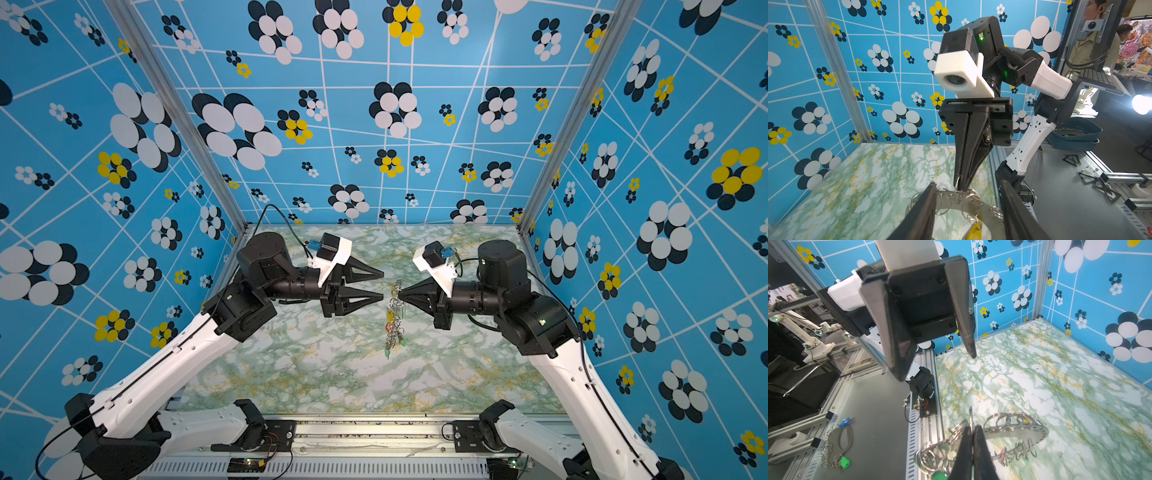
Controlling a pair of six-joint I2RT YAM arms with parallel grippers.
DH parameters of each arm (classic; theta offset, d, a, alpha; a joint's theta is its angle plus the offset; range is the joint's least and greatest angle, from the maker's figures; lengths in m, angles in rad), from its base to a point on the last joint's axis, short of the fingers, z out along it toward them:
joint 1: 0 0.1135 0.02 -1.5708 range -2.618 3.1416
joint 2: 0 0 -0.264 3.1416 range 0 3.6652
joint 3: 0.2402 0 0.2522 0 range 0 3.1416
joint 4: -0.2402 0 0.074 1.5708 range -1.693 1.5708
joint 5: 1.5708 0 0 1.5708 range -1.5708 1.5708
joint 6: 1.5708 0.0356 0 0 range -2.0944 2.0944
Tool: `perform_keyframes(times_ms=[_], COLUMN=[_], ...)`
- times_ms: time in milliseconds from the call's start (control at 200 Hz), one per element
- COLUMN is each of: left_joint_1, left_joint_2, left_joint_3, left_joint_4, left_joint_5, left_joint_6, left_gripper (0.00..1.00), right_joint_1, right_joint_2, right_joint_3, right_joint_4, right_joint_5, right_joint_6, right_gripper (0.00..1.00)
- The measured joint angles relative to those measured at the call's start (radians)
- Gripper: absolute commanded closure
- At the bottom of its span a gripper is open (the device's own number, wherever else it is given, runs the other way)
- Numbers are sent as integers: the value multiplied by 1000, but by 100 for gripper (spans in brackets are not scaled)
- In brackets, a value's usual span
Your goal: Put the keys on the keyring
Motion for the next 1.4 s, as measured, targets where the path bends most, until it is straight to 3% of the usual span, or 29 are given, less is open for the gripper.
perform_keyframes(times_ms=[170,220,415,1040,1399], left_joint_1=[-8,-14,-34,-37,-41], left_joint_2=[61,84,129,132,144], left_joint_3=[106,129,156,156,164], left_joint_4=[-176,-224,-338,-359,-359], left_joint_5=[17,17,10,-44,-24], left_joint_6=[39,50,100,119,121], left_gripper=[56,61,68,72,98], right_joint_1=[43,52,63,67,67], right_joint_2=[24,32,45,51,48], right_joint_3=[35,40,49,51,51], right_joint_4=[-57,-70,-87,-92,-92], right_joint_5=[52,60,75,65,62], right_joint_6=[-54,-66,-79,-79,-79], right_gripper=[100,100,100,100,100])
